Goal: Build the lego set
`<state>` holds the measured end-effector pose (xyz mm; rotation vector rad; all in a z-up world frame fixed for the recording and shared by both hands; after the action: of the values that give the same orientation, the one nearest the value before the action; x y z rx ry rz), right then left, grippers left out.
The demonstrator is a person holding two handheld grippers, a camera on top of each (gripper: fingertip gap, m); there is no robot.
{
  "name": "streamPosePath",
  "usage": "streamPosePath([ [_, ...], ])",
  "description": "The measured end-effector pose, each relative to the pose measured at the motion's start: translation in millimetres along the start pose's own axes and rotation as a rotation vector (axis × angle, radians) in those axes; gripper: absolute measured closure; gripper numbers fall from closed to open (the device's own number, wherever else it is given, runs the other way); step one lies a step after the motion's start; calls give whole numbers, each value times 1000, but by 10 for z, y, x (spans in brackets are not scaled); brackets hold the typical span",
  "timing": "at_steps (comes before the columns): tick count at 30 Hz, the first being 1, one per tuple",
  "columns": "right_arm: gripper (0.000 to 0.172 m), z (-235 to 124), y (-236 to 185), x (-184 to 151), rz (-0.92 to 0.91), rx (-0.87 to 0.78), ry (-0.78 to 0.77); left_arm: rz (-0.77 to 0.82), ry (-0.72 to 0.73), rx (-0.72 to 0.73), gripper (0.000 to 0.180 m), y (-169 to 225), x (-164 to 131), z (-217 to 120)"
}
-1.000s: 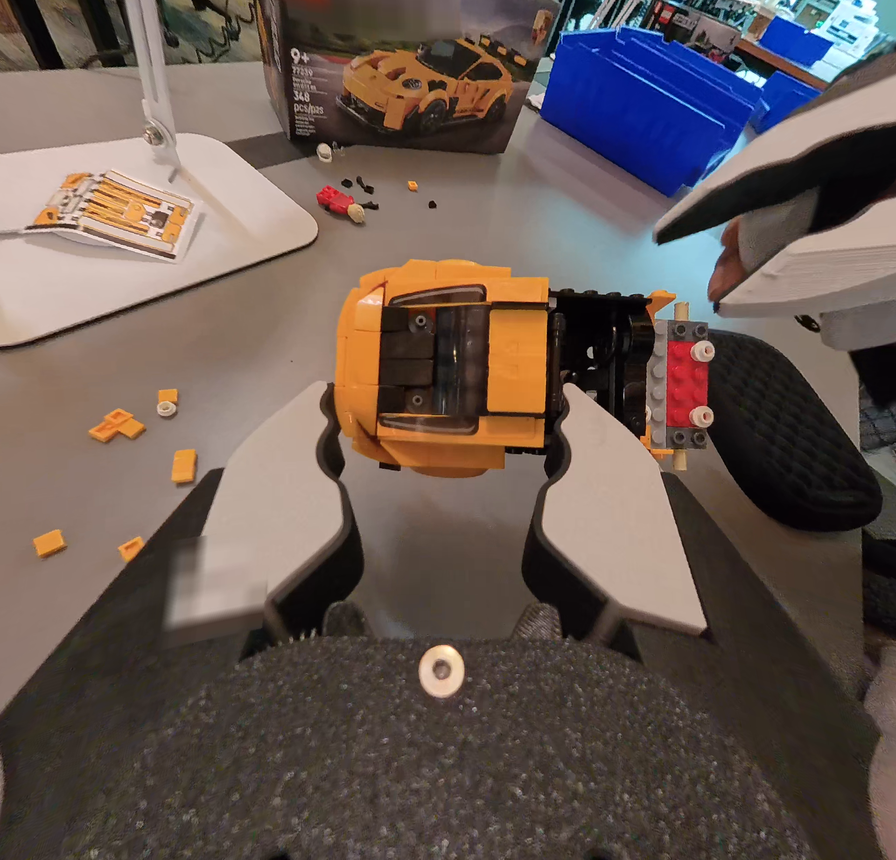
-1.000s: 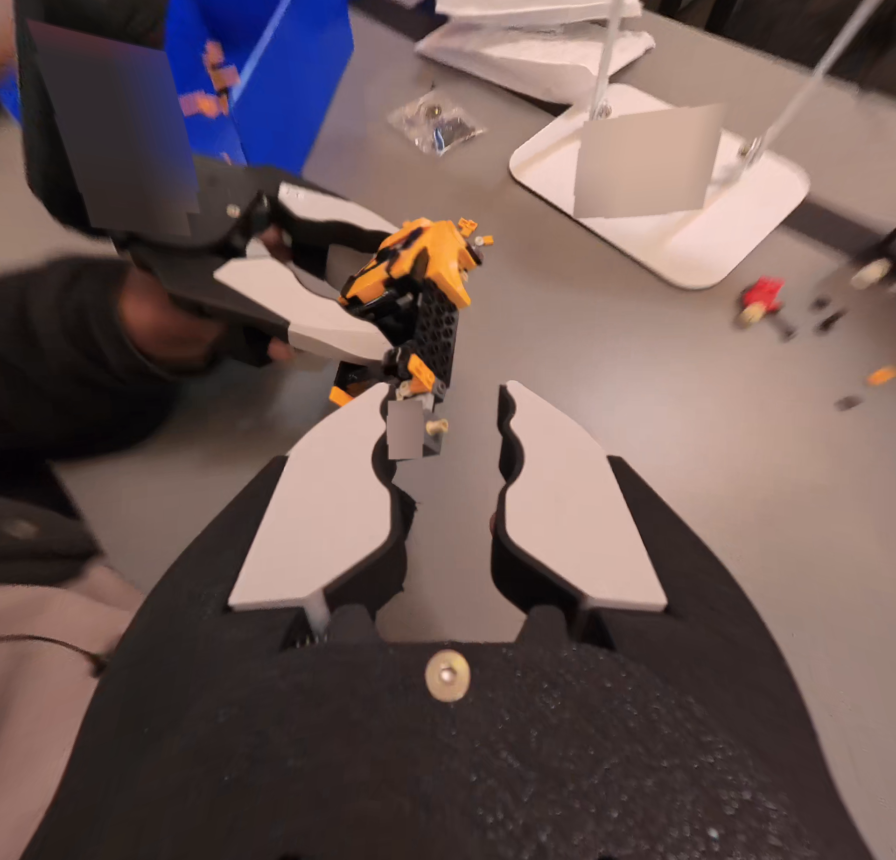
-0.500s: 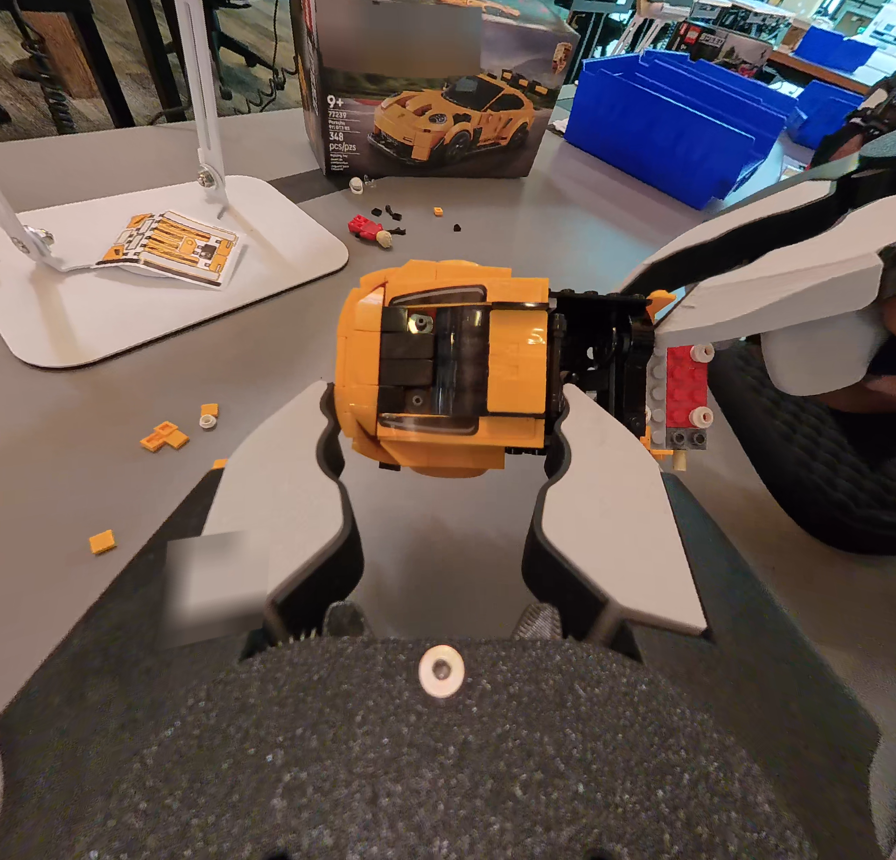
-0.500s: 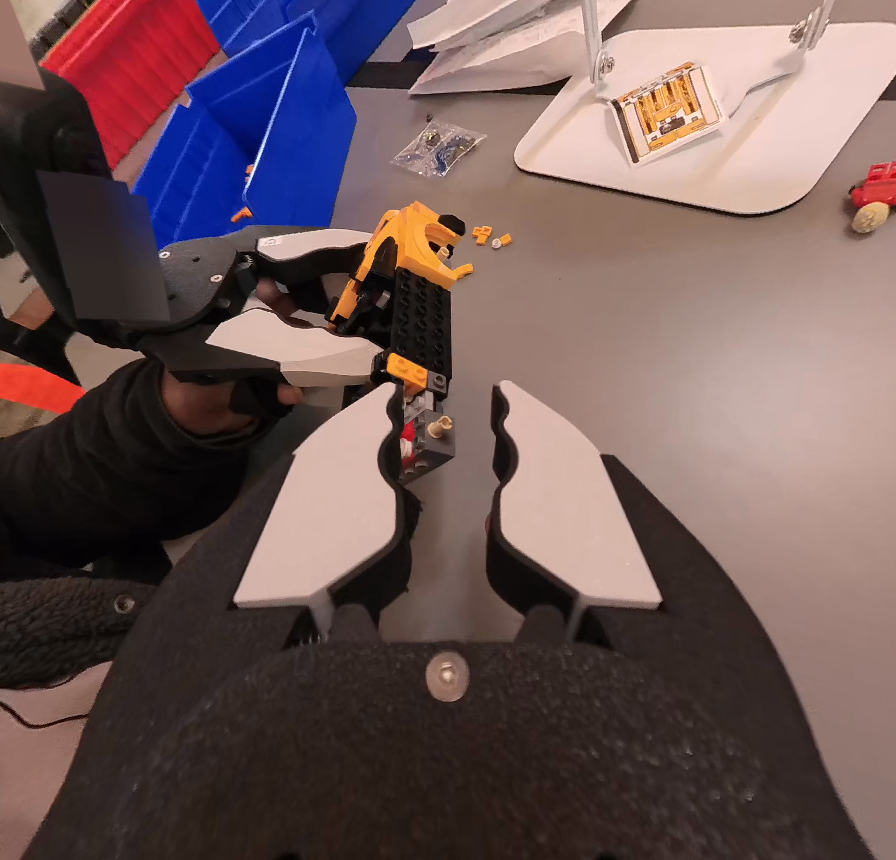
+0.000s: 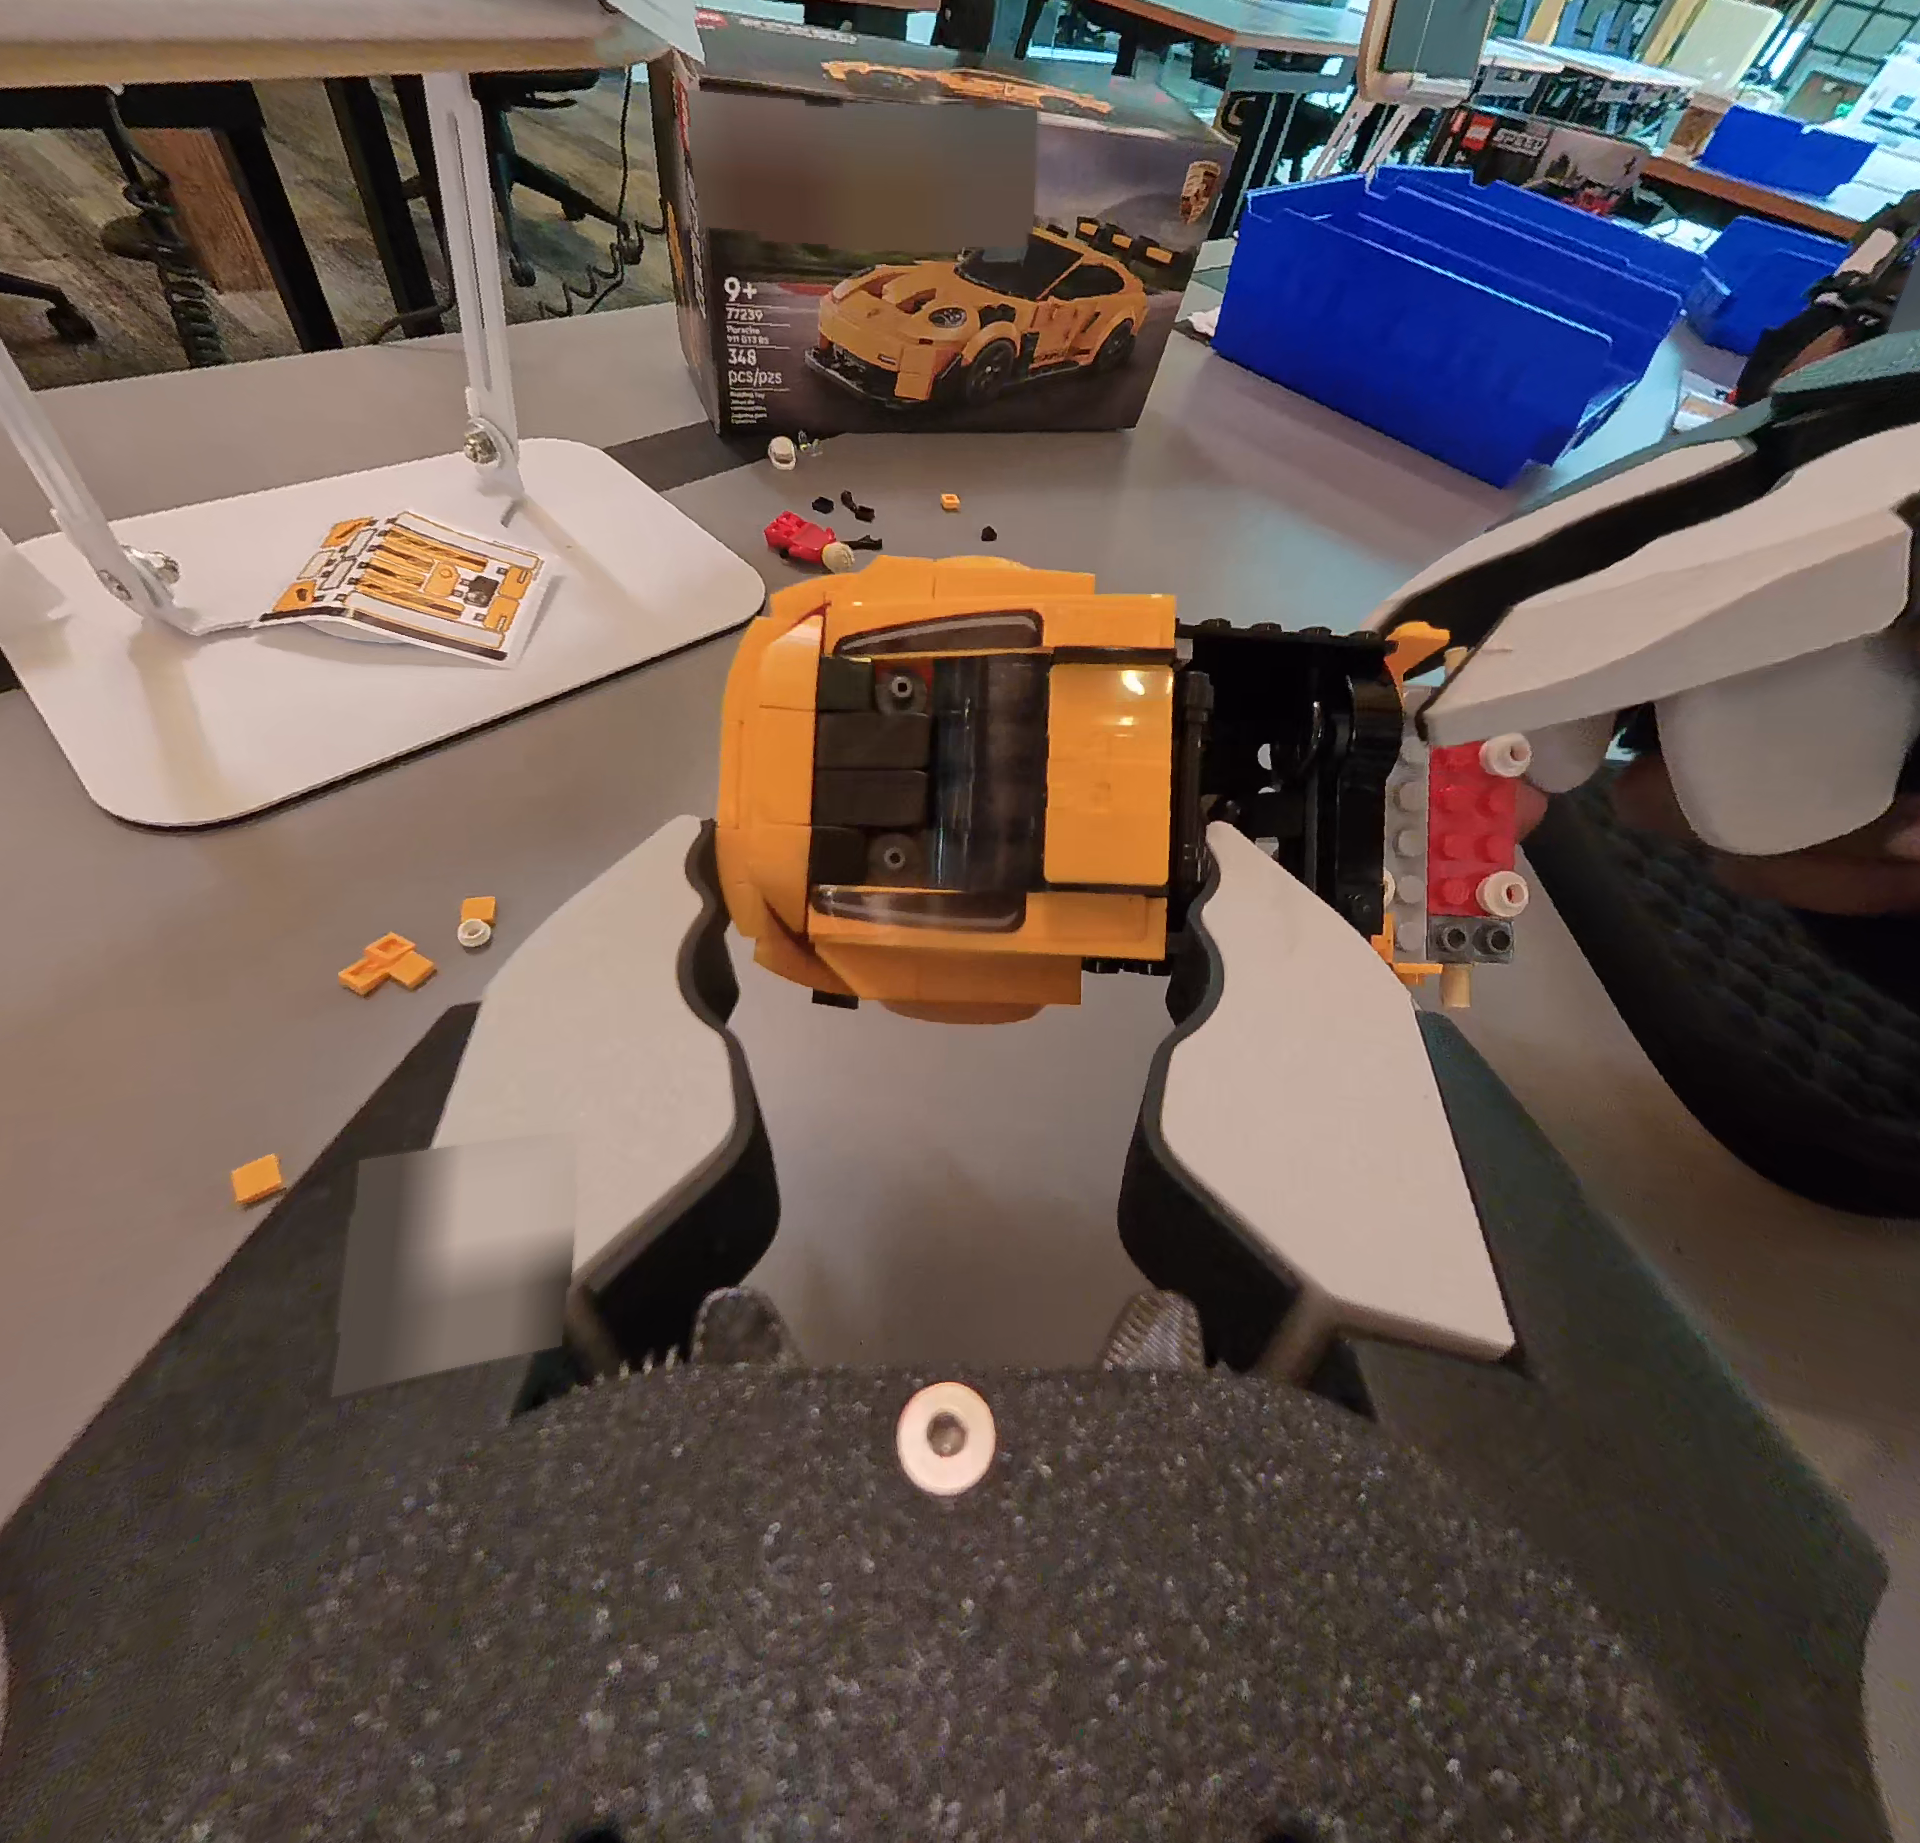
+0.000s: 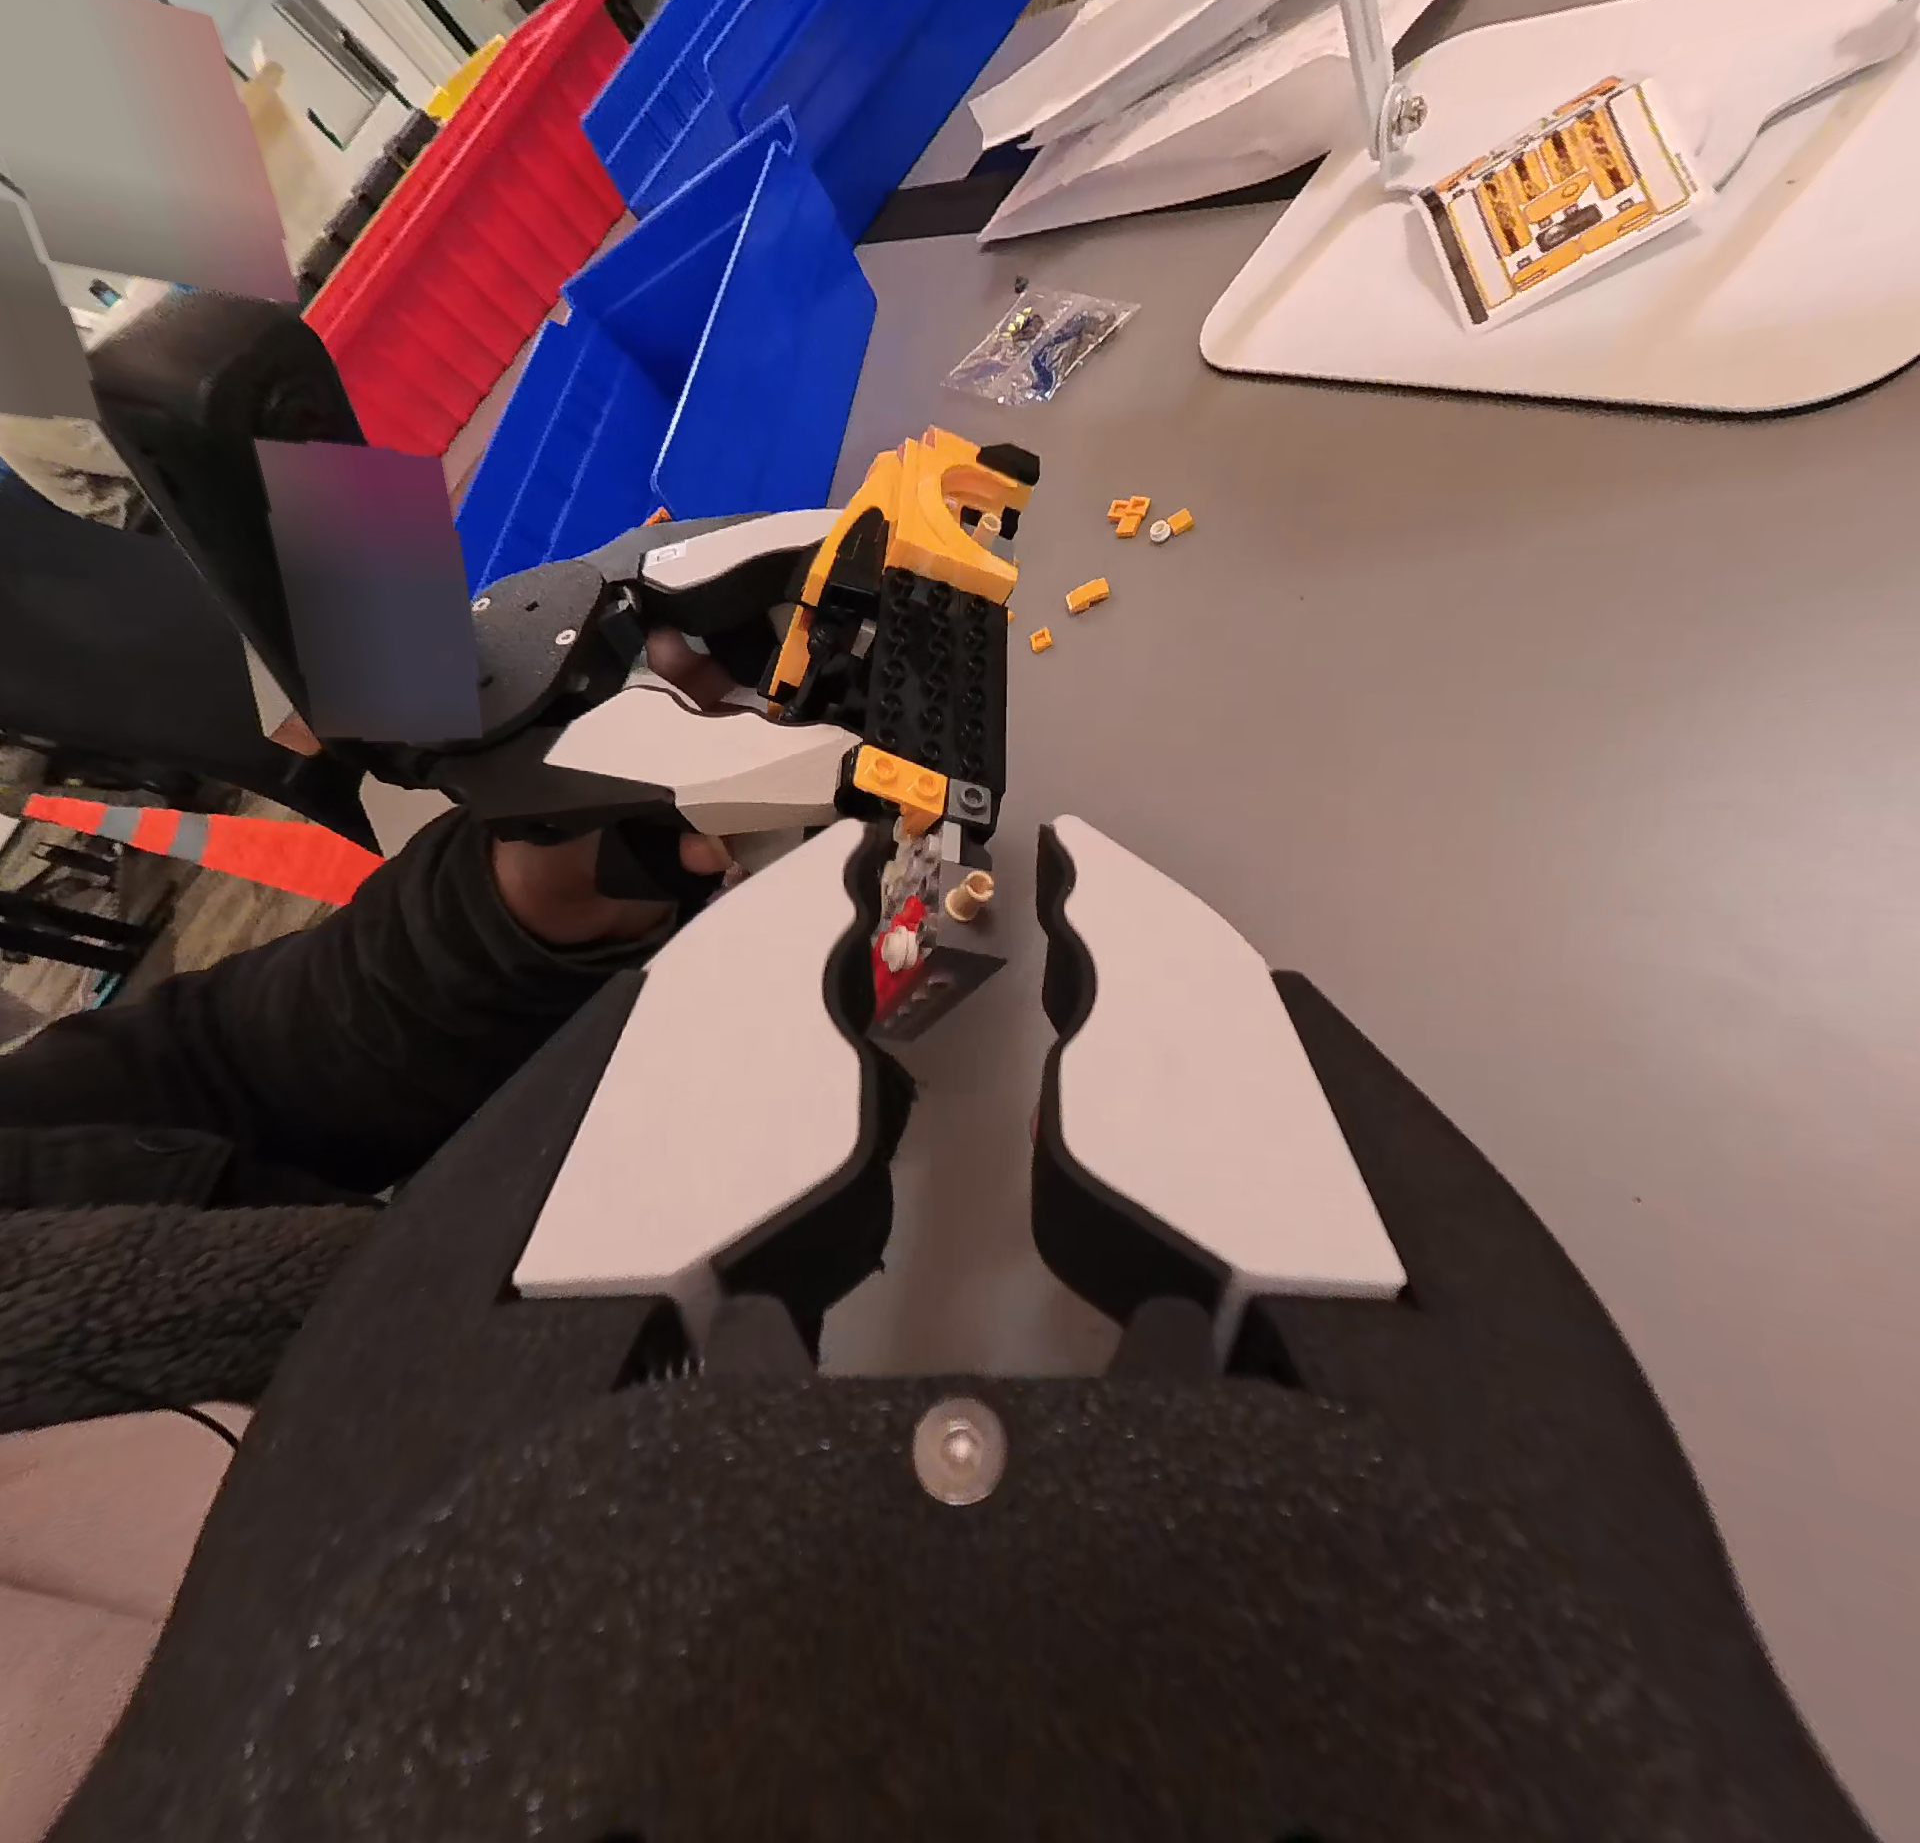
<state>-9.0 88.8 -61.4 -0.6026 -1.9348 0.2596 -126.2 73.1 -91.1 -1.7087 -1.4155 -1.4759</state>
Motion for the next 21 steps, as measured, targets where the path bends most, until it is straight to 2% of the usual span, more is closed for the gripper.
streamPosePath([
  [11,143,14,-6,29,26,26,16,32,37,13,98,18,52,-31],
  [17,152,10,-42,74,24,38,57,49,55,17,98,35,74,-45],
  [21,152,15,-60,62,14,42,54,47,66,18,98,36,89,-56],
])
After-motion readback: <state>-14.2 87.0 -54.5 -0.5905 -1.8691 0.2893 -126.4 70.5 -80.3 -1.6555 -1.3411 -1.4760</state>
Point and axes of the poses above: each gripper's, where its closed fingertips meet, z out along the fingers, x out of its top, y = z × x across the jaws, the point moved 4 cm from there along -z, back along the fingers, and after that the axes turned 6 degrees about -z, right-handed, at the moved point
